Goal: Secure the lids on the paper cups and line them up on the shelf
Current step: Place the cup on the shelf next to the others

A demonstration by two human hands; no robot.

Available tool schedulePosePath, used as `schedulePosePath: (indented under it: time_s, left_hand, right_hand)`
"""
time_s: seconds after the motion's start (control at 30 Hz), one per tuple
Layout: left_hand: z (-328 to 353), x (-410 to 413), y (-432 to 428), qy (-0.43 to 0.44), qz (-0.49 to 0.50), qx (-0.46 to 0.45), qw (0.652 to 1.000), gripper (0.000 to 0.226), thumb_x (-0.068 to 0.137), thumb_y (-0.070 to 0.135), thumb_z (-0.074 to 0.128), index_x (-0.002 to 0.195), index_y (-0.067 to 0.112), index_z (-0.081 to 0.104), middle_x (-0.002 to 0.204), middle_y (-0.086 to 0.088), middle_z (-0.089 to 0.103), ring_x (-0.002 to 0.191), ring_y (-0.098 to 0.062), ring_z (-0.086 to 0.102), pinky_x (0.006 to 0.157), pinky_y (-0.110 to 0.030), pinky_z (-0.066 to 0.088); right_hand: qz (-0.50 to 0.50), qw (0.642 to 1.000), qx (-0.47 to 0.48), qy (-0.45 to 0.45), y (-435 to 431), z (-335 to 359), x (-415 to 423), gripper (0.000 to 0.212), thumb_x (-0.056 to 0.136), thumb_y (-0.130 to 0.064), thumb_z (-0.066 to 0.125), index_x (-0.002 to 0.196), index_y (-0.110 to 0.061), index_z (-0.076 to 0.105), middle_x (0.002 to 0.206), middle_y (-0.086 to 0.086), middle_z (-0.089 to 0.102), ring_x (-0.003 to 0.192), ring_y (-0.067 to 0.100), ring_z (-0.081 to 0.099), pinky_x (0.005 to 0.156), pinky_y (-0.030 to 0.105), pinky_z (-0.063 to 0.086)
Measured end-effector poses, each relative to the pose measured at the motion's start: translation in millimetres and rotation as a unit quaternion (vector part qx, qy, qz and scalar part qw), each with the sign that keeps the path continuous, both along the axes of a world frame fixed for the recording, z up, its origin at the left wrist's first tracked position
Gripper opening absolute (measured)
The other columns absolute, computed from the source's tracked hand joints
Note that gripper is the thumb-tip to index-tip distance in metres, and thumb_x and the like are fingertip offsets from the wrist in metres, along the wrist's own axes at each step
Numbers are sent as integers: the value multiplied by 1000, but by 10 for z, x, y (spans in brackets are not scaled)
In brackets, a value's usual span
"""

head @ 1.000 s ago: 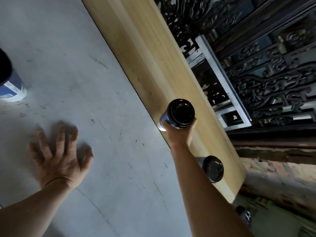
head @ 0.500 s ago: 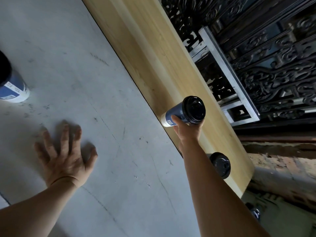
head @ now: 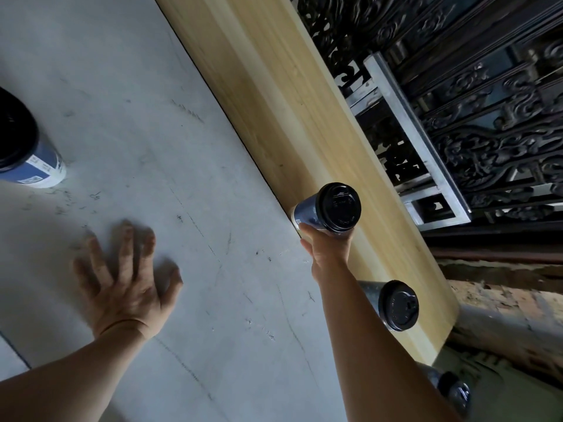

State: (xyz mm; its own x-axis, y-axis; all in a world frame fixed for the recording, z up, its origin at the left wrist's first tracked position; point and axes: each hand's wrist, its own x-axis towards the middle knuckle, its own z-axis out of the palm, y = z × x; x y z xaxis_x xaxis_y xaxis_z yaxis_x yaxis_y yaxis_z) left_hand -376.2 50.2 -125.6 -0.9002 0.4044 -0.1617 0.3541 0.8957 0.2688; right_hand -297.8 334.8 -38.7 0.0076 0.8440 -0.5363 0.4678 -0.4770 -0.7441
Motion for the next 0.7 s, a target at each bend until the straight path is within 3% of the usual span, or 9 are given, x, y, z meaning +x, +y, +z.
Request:
schedulePosePath:
  time_s: [0.1, 0.23, 0.33, 0.4, 0.57, 0.7]
  left_hand:
    - [7, 1, 2, -8, 2, 3, 1000, 85, 79, 62, 36, 154, 21, 33, 165, -8, 20, 150, -51, -1, 118, -61, -9]
    - [0, -3, -14, -23, -9, 9, 1000, 88, 79, 63, 34, 155, 21, 29, 167, -7, 13, 149, -52, -2, 117, -59, -13]
    - [-2, -17, -10, -42, -11, 10, 999, 85, 81, 61, 35, 156, 21, 26, 168, -7, 10, 149, -51, -5, 117, -62, -10]
    - [22, -1, -11, -59, -11, 9, 998, 84, 82, 58, 36, 156, 21, 23, 167, -7, 7, 150, -50, -9, 117, -65, -7]
    - [187, -96, -56, -151, -49, 12, 987, 79, 89, 58, 28, 157, 21, 14, 167, -9, 3, 149, -53, -7, 115, -72, 0]
    - [324, -256, -214, -256, -115, -4, 960, 77, 86, 54, 38, 155, 22, 27, 167, -12, 13, 148, -56, -5, 116, -69, -5]
  right_hand:
    - [-2, 1000, -20, -7, -63, 4, 74, 65, 73, 7, 79, 105, -37, 44, 127, 3, 60, 80, 13, 64, 93, 45, 59]
    - [-21, 999, -15, -19, -223, 15, 183, 54, 80, 4, 74, 118, -26, 48, 123, 3, 61, 81, 11, 63, 88, 39, 61]
    - [9, 993, 23, -112, -509, -4, 271, 43, 82, -5, 68, 119, -22, 52, 111, -2, 64, 79, 12, 63, 87, 47, 60]
    - [80, 981, 27, -174, -778, 15, 330, 40, 82, -10, 65, 117, -24, 52, 109, -5, 66, 92, 18, 66, 91, 49, 56]
    - [167, 956, 2, -242, -1536, 323, 335, 43, 86, -10, 62, 127, -18, 54, 116, 2, 65, 106, 23, 62, 88, 27, 47]
    - [179, 948, -66, -254, -2065, 528, 101, 38, 88, -15, 61, 126, -18, 57, 121, 3, 67, 111, 22, 62, 80, 22, 42]
